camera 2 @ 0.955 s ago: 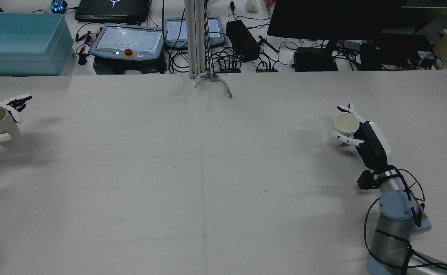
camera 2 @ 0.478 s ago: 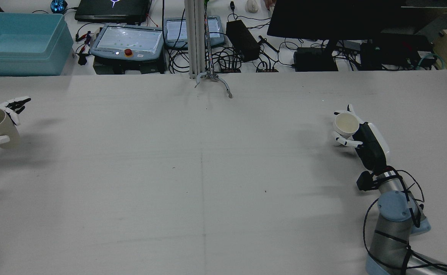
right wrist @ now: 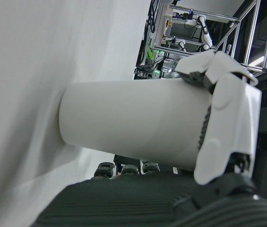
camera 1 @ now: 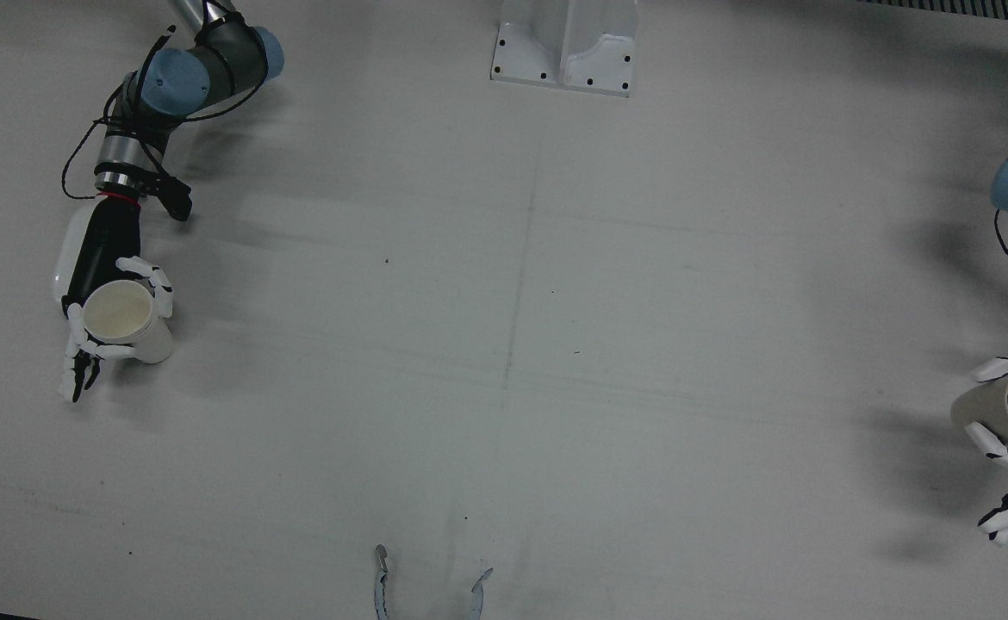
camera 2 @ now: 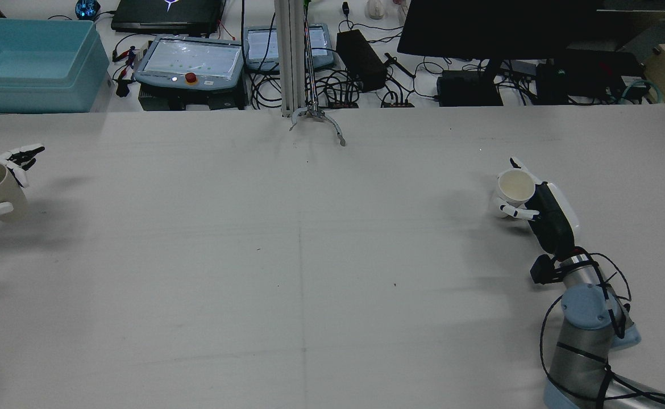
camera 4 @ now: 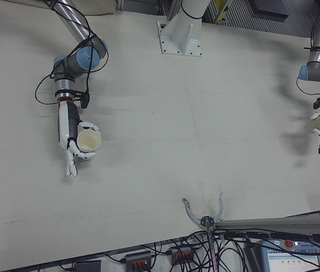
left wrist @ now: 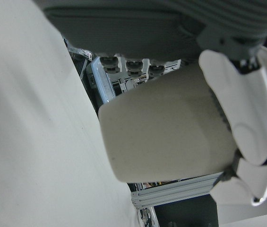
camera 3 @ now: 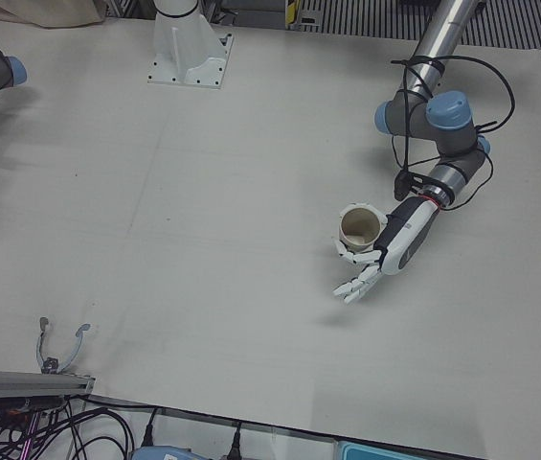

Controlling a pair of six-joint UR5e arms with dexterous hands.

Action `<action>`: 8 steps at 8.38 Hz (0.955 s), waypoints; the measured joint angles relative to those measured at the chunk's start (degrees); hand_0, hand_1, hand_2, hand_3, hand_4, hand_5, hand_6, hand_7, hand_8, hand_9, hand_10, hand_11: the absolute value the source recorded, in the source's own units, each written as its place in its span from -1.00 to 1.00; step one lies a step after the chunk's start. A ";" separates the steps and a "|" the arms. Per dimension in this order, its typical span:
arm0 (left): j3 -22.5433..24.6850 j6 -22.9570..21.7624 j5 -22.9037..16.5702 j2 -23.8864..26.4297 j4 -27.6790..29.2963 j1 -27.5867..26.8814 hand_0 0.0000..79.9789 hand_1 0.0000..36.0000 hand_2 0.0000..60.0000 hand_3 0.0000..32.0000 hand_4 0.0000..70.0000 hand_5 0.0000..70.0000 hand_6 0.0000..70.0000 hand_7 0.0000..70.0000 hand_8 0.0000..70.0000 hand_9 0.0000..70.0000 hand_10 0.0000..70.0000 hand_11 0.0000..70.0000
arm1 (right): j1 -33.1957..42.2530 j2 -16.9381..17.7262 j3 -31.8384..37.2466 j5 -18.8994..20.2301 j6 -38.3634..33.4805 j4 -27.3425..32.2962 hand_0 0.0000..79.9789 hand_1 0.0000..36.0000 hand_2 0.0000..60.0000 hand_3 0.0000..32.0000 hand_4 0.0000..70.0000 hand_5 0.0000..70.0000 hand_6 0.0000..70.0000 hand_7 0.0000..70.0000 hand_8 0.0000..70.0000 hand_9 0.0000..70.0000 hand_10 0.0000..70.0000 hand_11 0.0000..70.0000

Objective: Pour water
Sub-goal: 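Grasp the upright white cup with the right hand and lift it, then carry both cups toward the table center, right cup raised higher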

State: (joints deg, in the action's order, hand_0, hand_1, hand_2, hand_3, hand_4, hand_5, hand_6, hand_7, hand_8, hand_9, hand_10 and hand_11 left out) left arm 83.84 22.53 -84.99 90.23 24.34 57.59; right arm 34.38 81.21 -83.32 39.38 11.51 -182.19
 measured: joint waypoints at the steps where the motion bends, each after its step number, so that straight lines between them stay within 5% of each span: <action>1: 0.00 -0.06 0.00 -0.12 0.07 0.03 0.06 0.25 1.00 -1.00 1.00 0.09 -0.73 -0.59 -0.81 -0.81 -0.88 -0.83 | 0.00 0.00 -0.10 0.00 0.00 0.02 0.25 0.88 1.00 -1.00 -0.47 1.00 -0.85 -0.55 -1.00 -0.94 -0.92 -0.82; 3: 0.25 -0.17 0.00 -0.46 0.31 0.03 0.06 0.26 1.00 -1.00 1.00 0.11 -0.72 -0.57 -0.80 -0.80 -0.88 -0.83 | 0.01 0.06 -1.40 0.09 -0.03 -0.02 0.27 0.98 1.00 -1.00 -0.45 1.00 -0.80 -0.46 -0.99 -0.93 -0.93 -0.84; 5: 0.90 -0.12 -0.03 -0.32 0.30 0.00 0.07 0.29 1.00 -1.00 1.00 0.17 -0.69 -0.54 -0.79 -0.79 -0.88 -0.83 | 0.88 0.21 -5.84 0.19 -0.01 -2.65 0.27 1.00 1.00 -1.00 -0.18 1.00 -0.63 -0.19 -0.85 -0.73 -0.83 -0.67; 6: 1.96 -0.04 -0.15 -0.08 -0.11 -0.04 0.06 0.31 1.00 -1.00 1.00 0.20 -0.67 -0.53 -0.78 -0.78 -0.88 -0.82 | 1.54 0.18 -7.89 0.19 0.06 -3.99 0.41 1.00 1.00 -1.00 0.02 1.00 -0.50 0.00 -0.73 -0.57 -0.74 -0.53; 7: 3.95 -0.05 -0.37 0.31 -1.50 -0.82 0.07 0.37 1.00 -1.00 1.00 0.23 -0.63 -0.51 -0.76 -0.77 -0.87 -0.81 | 2.08 0.10 -9.39 0.18 0.19 -4.69 0.89 1.00 1.00 -1.00 0.28 1.00 -0.33 0.24 -0.57 -0.35 -0.62 -0.35; 8: 6.76 -0.15 -0.64 1.55 -4.53 -2.13 0.22 0.90 1.00 -1.00 1.00 0.40 -0.53 -0.43 -0.68 -0.68 -0.81 -0.70 | 2.42 0.06 -10.94 0.18 0.38 -5.07 1.00 1.00 1.00 -1.00 0.45 1.00 -0.22 0.36 -0.48 -0.22 -0.57 -0.25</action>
State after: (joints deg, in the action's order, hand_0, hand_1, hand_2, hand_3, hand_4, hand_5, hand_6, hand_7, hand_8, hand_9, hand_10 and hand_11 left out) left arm 90.60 22.38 -85.63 91.77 19.82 55.46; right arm 36.80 81.27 -94.26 39.55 11.89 -187.26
